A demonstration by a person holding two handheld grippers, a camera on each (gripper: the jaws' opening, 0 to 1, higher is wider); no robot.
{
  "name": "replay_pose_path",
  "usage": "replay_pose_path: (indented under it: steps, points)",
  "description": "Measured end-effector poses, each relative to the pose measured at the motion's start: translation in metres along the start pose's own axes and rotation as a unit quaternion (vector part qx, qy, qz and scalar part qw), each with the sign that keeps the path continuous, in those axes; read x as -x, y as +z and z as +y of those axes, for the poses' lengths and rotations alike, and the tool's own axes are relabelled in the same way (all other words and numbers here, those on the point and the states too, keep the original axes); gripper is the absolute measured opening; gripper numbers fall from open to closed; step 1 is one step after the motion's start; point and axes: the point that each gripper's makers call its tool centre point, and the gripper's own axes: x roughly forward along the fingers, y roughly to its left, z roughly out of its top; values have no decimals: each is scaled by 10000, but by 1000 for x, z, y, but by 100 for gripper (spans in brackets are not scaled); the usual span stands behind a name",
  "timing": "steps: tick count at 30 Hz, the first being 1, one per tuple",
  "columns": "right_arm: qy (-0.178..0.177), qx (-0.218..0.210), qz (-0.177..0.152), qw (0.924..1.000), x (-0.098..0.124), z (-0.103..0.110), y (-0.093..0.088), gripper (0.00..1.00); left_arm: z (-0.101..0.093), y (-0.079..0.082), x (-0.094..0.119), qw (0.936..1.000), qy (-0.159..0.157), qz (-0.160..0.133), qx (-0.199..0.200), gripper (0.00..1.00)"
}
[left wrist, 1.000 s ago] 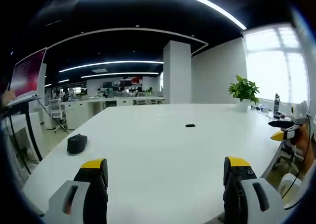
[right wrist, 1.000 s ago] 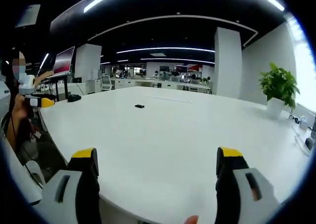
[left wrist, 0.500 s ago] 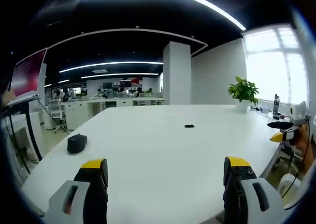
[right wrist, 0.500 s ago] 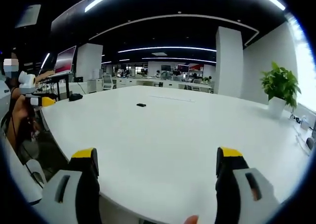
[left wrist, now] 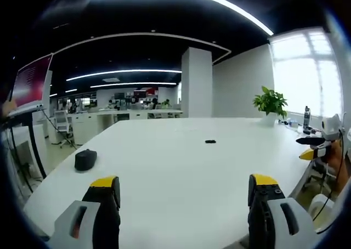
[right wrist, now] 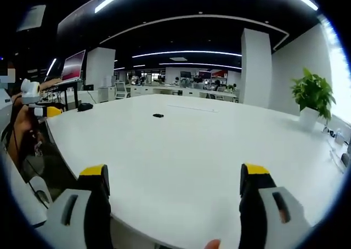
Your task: Snap the two parts of the plastic buckle together until the buckle closes and remains connected.
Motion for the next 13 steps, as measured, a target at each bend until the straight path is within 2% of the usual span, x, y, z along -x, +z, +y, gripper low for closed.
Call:
replay_pose_path:
  steps: [13]
  points:
    - [67,-21,-61,10000,1,3,3,100,-1,-1,2,10000,-11,-2,30,99]
